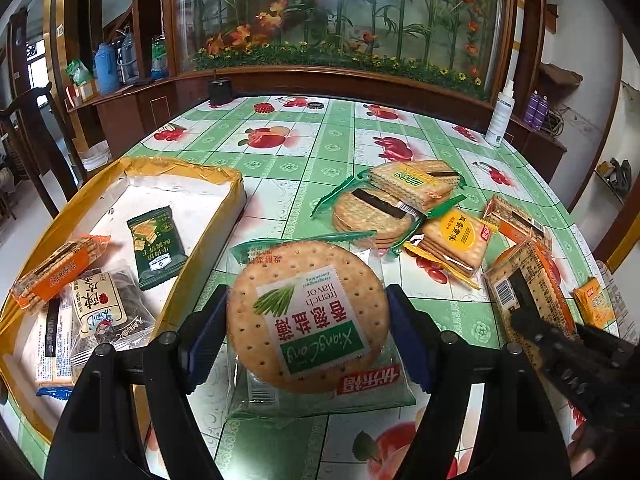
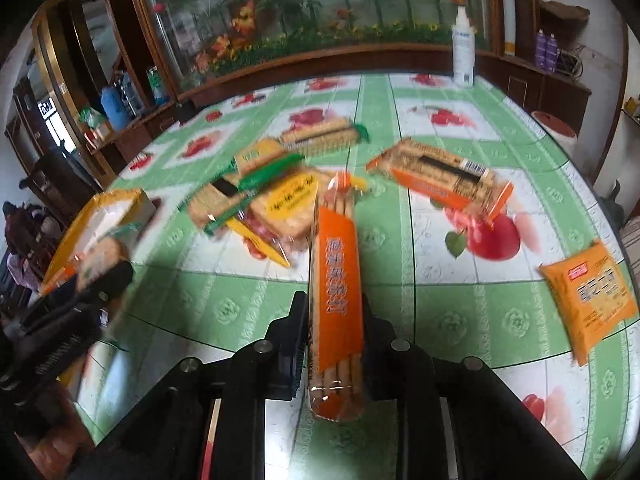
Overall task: Organize snacks
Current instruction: 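Grasp the round biscuit pack with the left tool while the right grasps the orange stick-biscuit pack, then carry both packs into the yellow-rimmed tray and open both tools to release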
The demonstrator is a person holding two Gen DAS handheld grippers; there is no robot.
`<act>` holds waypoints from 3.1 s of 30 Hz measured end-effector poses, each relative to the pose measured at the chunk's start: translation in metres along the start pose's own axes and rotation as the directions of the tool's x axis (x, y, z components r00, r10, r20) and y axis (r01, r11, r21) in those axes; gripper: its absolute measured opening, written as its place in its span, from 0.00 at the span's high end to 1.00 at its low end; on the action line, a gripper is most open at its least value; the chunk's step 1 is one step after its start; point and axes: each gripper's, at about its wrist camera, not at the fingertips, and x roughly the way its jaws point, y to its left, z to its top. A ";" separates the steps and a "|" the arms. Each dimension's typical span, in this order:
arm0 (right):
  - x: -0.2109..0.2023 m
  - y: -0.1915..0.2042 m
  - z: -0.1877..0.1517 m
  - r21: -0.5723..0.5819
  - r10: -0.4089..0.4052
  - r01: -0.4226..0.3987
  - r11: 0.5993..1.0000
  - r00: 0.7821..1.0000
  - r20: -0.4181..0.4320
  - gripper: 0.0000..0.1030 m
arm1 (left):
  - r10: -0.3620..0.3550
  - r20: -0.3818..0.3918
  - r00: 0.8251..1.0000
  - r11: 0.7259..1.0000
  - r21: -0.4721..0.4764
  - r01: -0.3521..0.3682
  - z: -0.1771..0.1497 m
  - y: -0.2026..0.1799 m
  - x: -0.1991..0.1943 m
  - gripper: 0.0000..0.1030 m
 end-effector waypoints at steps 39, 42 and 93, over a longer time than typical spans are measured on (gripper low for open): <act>-0.005 0.206 0.036 -0.328 0.298 -0.267 0.906 0.953 0.048 0.81 | 0.234 0.064 0.970 0.954 -0.210 -0.216 0.009 0.152 -0.035 0.26; 0.000 0.221 0.039 -0.342 0.310 -0.278 0.898 0.950 0.041 0.81 | 0.245 0.059 0.968 0.948 -0.224 -0.227 0.008 0.162 -0.035 0.26; 0.102 0.298 0.046 -0.353 0.319 -0.335 0.874 0.942 -0.103 0.77 | 0.292 -0.076 0.953 0.919 -0.253 -0.302 -0.004 0.223 -0.008 0.25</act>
